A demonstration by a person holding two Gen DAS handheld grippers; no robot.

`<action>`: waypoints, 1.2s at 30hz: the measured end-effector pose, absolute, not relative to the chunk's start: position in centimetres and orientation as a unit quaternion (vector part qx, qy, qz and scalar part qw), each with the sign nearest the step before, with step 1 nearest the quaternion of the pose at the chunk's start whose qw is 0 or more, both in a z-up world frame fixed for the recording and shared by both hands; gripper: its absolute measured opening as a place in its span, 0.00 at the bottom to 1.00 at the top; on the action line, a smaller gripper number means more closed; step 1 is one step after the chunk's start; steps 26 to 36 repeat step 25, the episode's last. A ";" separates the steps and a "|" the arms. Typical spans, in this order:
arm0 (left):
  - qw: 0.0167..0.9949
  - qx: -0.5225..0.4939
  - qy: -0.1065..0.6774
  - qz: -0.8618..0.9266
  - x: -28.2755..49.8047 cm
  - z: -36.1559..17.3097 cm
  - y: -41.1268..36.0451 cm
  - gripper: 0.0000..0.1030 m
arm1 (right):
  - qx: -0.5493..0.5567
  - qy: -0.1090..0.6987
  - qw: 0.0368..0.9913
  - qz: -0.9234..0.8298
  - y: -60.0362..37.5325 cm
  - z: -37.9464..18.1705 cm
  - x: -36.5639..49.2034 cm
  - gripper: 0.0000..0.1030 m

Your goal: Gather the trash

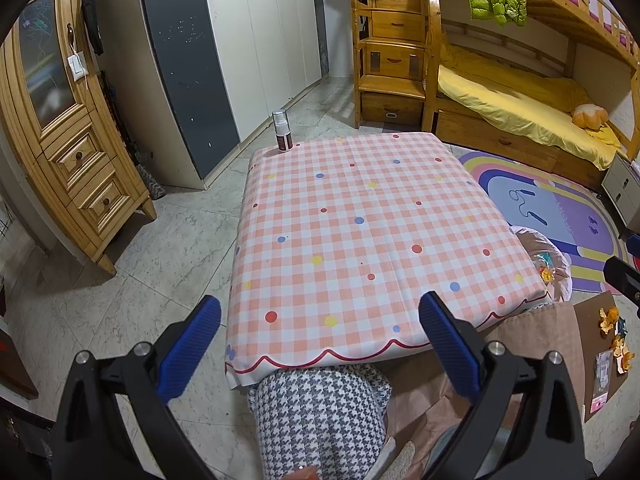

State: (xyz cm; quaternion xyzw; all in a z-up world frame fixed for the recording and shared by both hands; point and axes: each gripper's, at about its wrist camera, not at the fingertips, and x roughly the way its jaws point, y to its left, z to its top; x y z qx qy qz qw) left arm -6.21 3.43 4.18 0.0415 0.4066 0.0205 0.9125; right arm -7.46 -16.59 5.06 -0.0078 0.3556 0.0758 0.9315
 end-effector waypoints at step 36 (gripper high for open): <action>0.911 0.048 0.409 0.022 -5.6 3.7 3.2 0.93 | -0.003 0.358 0.931 0.072 -16.7 4.4 -7.5 0.91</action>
